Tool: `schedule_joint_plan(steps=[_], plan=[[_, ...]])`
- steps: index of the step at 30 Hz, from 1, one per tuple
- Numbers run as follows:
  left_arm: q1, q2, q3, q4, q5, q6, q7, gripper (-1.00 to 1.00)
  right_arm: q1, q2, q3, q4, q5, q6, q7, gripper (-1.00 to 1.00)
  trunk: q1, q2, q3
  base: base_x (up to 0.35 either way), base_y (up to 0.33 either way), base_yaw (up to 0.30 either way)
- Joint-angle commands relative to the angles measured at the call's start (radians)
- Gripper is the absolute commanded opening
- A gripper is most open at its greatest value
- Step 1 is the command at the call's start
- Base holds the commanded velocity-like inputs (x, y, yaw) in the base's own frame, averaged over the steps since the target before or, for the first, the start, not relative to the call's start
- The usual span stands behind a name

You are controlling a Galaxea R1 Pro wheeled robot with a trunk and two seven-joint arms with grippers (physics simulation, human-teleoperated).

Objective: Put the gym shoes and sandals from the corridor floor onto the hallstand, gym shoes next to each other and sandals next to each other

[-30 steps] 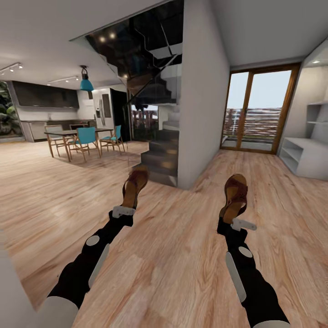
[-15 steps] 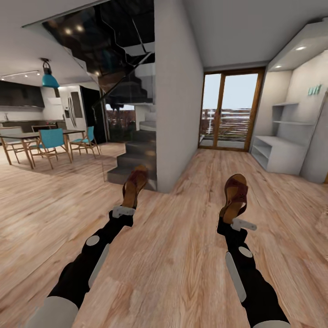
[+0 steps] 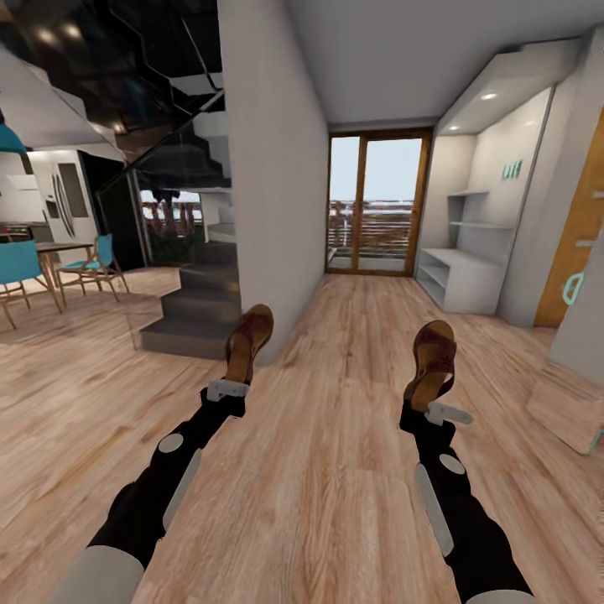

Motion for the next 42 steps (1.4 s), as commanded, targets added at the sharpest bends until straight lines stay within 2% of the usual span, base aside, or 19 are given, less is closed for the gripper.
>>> schedule_joint_plan(steps=[1, 6, 9, 18, 42], plan=[[0.000, 0.001, -0.001, -0.001, 0.006, 0.003, -0.002, -1.00, -0.001, 0.001, 0.000, -0.001, -0.006, 0.004, -0.003, -1.00, 0.000, 0.000, -0.001, 0.343, -0.128, -0.075], [0.000, 0.001, -0.001, -0.001, 0.007, 0.004, -0.002, -1.00, -0.001, 0.001, 0.000, -0.001, -0.007, 0.003, -0.003, -1.00, 0.000, 0.000, -0.001, 0.345, -0.106, -0.029], [0.017, 0.000, -0.005, 0.017, 0.011, 0.011, -0.011, -1.00, -0.017, 0.005, 0.015, 0.017, -0.011, 0.007, -0.009, -1.00, 0.000, 0.000, -0.001, 0.000, 0.000, 0.000], [0.068, 0.001, 0.001, 0.059, 0.011, 0.006, -0.010, -1.00, -0.019, 0.004, 0.006, 0.068, -0.006, 0.007, -0.008, -1.00, 0.000, 0.000, -0.001, 0.083, 0.000, 0.000], [0.201, 0.001, 0.001, 0.060, 0.011, 0.007, -0.010, -1.00, -0.019, 0.004, 0.009, 0.088, -0.006, 0.007, -0.010, -1.00, 0.000, 0.000, -0.001, 0.339, 0.000, 0.000]])
